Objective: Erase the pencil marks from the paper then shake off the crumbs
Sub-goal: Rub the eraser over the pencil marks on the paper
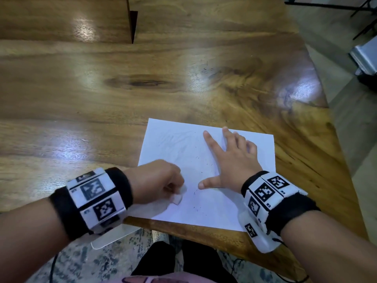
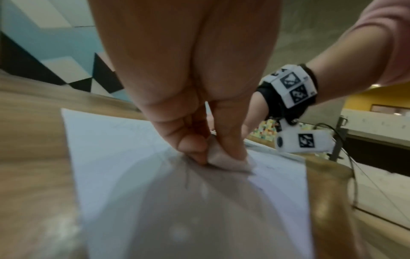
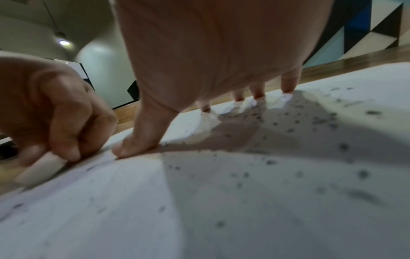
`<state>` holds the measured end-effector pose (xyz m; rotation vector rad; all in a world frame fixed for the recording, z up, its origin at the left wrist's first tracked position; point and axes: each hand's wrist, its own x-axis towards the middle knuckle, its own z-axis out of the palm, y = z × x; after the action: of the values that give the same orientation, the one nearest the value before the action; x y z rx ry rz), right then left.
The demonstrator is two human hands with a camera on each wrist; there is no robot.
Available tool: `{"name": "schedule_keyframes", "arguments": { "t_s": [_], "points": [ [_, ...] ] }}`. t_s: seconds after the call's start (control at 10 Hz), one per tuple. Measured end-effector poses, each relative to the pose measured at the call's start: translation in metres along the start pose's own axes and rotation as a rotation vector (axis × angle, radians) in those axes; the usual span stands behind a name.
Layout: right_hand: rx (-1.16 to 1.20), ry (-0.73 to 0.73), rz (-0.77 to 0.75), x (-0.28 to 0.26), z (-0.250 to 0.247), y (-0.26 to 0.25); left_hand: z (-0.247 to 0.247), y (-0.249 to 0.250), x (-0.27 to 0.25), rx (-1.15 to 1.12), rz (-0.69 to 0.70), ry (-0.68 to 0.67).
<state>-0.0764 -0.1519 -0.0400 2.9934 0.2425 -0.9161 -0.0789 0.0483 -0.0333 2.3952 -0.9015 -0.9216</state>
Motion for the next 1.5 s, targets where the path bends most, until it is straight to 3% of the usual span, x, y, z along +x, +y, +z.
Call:
{"name": "schedule_keyframes", "arguments": {
  "t_s": [0.1,0.2,0.3,0.4,0.5,0.6,0.7,0.8,0.9,1.0,1.2,1.4,1.5],
  "points": [
    [0.009,0.0,0.002,0.0,0.0,-0.001,-0.022,-0.001,0.024,0.02,-0.084,0.281],
    [0.009,-0.004,0.006,-0.002,-0.001,-0.001,-0.032,0.005,0.052,0.036,-0.077,0.389],
    [0.012,-0.009,0.006,-0.001,-0.002,-0.001,-0.014,-0.001,0.036,0.017,-0.008,0.267],
    [-0.001,-0.008,0.01,-0.001,-0.002,-0.002,-0.005,-0.007,0.012,0.067,0.017,0.033],
    [-0.003,-0.008,0.011,-0.001,-0.002,-0.002,-0.02,-0.003,0.022,0.09,-0.044,0.057],
    [0.0,-0.01,0.013,-0.001,-0.002,-0.003,-0.03,0.002,0.04,0.041,-0.082,0.259],
    [0.004,-0.007,0.016,-0.002,-0.002,-0.002,-0.008,-0.001,0.018,-0.017,-0.029,0.262],
    [0.008,-0.009,0.016,-0.001,-0.003,-0.002,0.013,-0.008,-0.019,-0.07,0.005,0.106],
    [0.001,-0.009,0.015,-0.001,-0.003,-0.003,0.006,-0.012,-0.015,-0.056,-0.029,0.112],
    [0.009,-0.004,0.016,-0.002,-0.003,-0.004,-0.01,-0.014,0.005,-0.025,-0.096,0.33],
    [0.028,-0.004,0.021,-0.005,-0.008,-0.007,0.013,-0.022,-0.028,-0.064,-0.037,0.231],
    [0.136,0.092,-0.097,0.007,-0.015,-0.029,0.009,-0.022,-0.026,-0.054,-0.062,0.224],
    [0.157,0.154,-0.136,0.012,-0.01,-0.033,-0.008,-0.016,-0.015,0.023,-0.118,0.126]
  ]
}}
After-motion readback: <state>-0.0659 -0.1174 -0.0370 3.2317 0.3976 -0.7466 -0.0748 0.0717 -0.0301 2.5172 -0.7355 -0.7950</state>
